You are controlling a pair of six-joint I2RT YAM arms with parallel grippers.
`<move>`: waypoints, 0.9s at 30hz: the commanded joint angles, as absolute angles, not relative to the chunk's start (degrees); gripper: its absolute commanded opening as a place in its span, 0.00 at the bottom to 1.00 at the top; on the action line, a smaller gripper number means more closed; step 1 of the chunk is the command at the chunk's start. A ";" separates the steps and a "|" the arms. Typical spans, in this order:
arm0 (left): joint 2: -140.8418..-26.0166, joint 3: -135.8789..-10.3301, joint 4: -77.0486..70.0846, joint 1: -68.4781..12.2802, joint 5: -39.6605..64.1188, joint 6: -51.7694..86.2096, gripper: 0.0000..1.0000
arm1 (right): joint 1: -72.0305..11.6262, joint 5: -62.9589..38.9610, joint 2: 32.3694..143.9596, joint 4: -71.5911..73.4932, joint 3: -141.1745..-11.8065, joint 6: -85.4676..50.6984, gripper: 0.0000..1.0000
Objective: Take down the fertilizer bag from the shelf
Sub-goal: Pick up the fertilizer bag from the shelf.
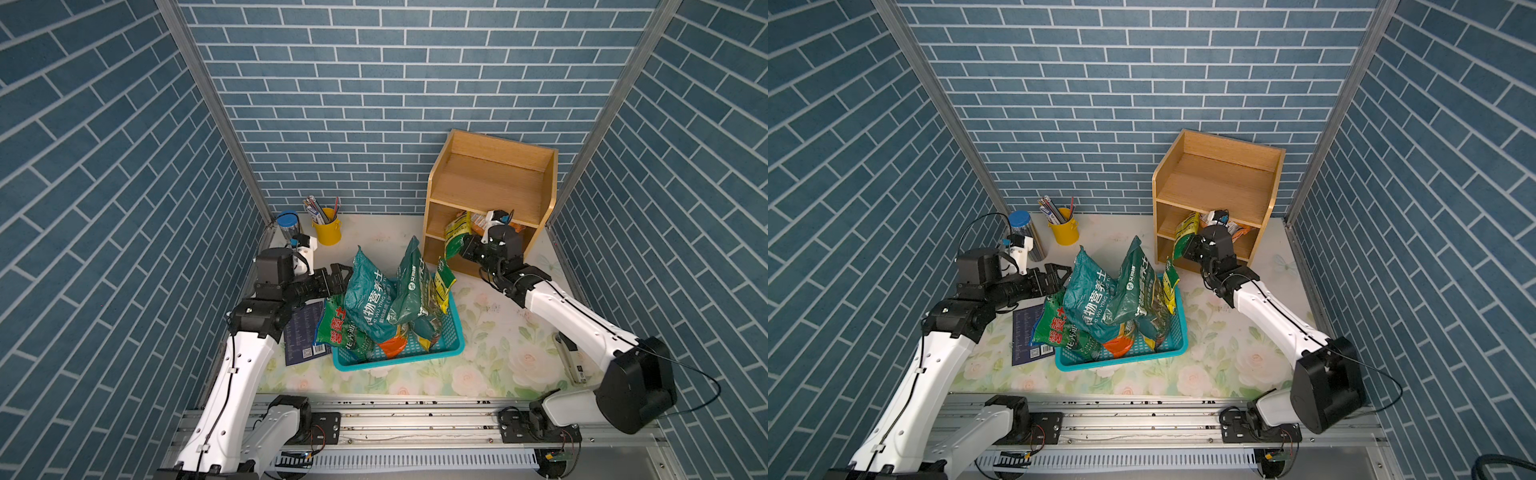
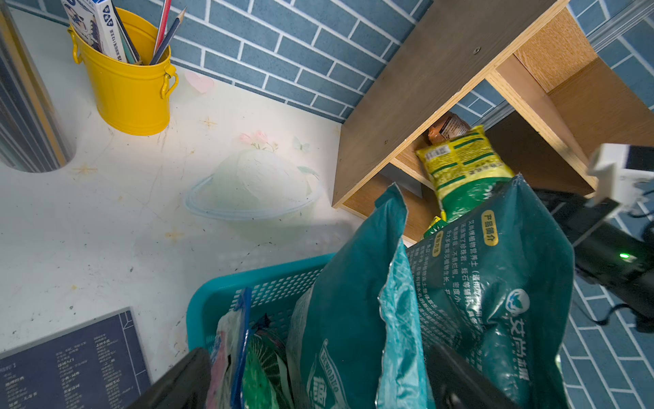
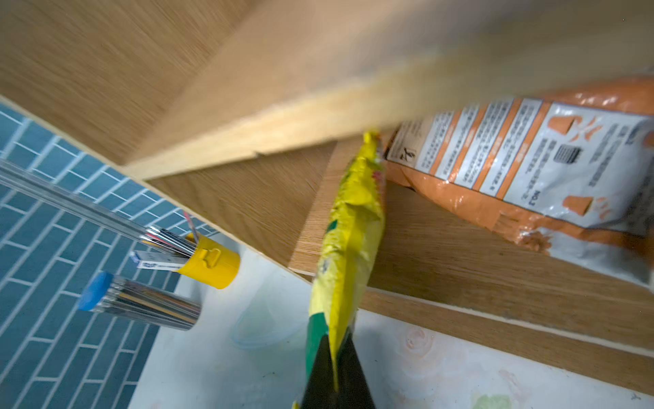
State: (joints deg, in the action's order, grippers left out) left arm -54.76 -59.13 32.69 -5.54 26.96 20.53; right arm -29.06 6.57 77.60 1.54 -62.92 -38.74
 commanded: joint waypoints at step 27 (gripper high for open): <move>-54.68 -58.43 32.37 -5.62 26.50 20.17 1.00 | -58.61 8.66 55.57 -15.12 -72.14 -39.15 0.00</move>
